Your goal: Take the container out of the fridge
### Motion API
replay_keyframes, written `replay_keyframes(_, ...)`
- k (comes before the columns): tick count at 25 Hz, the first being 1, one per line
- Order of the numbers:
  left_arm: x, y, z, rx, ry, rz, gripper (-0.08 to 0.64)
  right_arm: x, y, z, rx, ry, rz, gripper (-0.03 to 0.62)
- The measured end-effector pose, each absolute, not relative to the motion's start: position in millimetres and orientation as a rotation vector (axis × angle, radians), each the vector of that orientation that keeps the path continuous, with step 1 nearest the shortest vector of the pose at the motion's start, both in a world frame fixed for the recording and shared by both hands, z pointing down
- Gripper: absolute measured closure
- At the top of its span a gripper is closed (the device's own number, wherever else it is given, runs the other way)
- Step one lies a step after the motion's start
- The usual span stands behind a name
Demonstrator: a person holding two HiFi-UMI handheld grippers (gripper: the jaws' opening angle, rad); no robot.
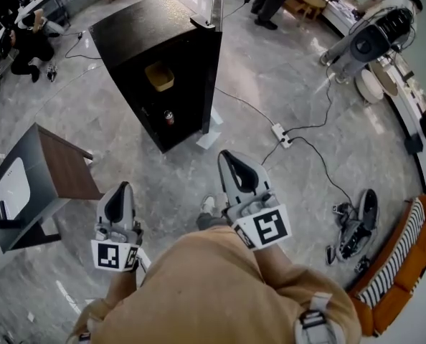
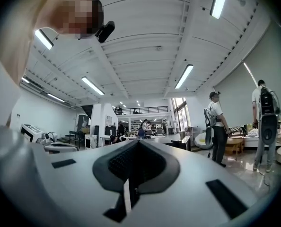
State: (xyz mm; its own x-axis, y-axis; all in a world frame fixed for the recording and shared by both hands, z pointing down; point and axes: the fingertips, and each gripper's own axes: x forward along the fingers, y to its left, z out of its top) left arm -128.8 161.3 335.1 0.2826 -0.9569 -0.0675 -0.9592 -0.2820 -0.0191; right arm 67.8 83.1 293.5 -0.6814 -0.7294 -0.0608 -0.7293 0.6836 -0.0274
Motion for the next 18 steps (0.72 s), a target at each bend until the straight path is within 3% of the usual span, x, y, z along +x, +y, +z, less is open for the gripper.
replay_keyframes(18,-93,40,345,-2.400,1.917,-0.081,0.560,89,-38,300,-1.076,2.846,-0.098,0.592)
